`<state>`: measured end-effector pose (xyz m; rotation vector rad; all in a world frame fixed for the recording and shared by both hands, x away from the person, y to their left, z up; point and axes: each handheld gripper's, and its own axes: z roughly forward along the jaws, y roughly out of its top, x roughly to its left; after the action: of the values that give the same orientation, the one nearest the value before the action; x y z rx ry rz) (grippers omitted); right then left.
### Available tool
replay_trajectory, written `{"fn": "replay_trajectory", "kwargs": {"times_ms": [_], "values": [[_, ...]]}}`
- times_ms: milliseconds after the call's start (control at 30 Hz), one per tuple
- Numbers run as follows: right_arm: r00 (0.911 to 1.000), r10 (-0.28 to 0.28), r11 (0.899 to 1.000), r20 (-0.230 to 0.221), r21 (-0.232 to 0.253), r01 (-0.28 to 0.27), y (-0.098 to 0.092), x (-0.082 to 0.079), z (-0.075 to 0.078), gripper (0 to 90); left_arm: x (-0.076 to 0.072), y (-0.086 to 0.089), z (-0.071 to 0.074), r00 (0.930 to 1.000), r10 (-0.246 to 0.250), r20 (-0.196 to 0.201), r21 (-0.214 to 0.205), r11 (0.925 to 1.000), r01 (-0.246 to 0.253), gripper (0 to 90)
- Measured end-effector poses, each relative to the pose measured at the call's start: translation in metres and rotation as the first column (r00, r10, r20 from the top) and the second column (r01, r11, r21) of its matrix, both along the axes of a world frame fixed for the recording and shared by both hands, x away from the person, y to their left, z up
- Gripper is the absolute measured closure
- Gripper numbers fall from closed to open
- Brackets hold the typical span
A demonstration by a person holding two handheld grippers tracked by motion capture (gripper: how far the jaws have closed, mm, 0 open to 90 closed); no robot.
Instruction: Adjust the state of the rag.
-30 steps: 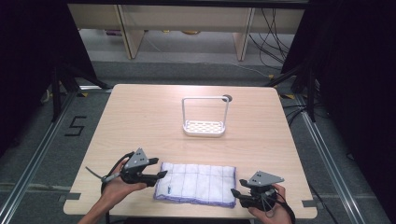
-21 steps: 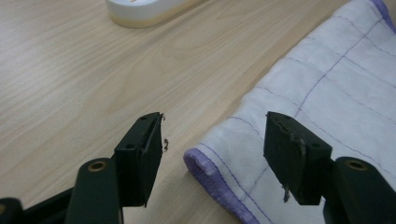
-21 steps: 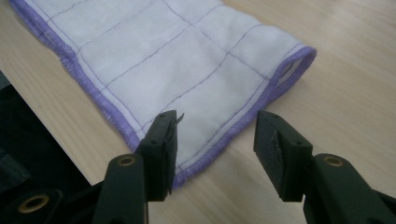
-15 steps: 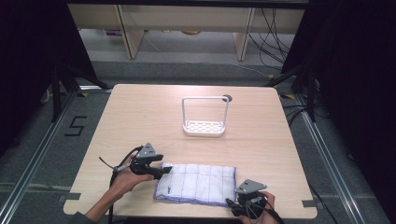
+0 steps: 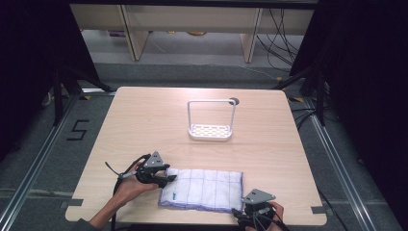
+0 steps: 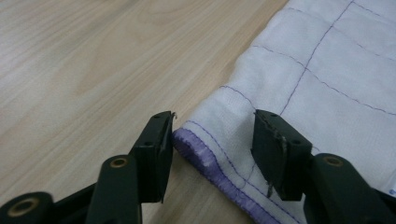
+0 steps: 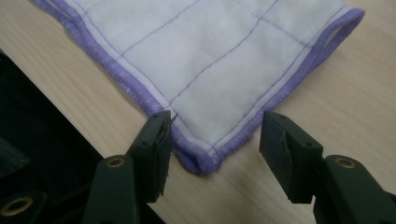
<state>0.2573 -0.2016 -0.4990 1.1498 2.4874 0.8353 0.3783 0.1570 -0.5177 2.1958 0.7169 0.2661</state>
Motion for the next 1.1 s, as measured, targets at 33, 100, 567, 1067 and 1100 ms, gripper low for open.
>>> {"fn": "replay_trajectory", "kwargs": {"times_ms": [33, 100, 567, 1067, 1100], "values": [[0.9998, -0.006, 1.0, -0.017, 0.004, 0.006, 0.002, -0.001, -0.002, 44.7, 0.0, 0.0, 0.0, 1.0, 0.0, -0.003, -0.002, 1.0, 0.0, 51.5], [0.9998, -0.001, 1.0, -0.019, 0.005, 0.001, 0.002, -0.002, -0.002, 44.8, 0.001, 0.001, 0.0, 0.9999, -0.01, -0.009, -0.009, 0.9999, 0.01, 54.2], [0.9976, 0.07, 0.996, 0.002, 0.052, -0.07, -0.008, 0.003, -0.002, 85.0, -0.009, -0.003, 0.004, 0.9989, -0.046, 0.006, 0.023, 0.9987, 0.046, 80.9], [0.9942, 0.106, 0.994, 0.018, 0.015, -0.106, -0.02, 0.052, 0.011, 86.1, -0.047, 0.001, 0.014, 0.9986, -0.049, 0.02, 0.05, 0.9976, 0.048, 81.2], [0.9949, 0.098, 0.995, 0.022, 0.028, -0.099, -0.02, 0.064, 0.01, 86.0, -0.048, 0.001, 0.014, 0.9986, -0.049, 0.02, 0.055, 0.9973, 0.048, 80.9]]}}
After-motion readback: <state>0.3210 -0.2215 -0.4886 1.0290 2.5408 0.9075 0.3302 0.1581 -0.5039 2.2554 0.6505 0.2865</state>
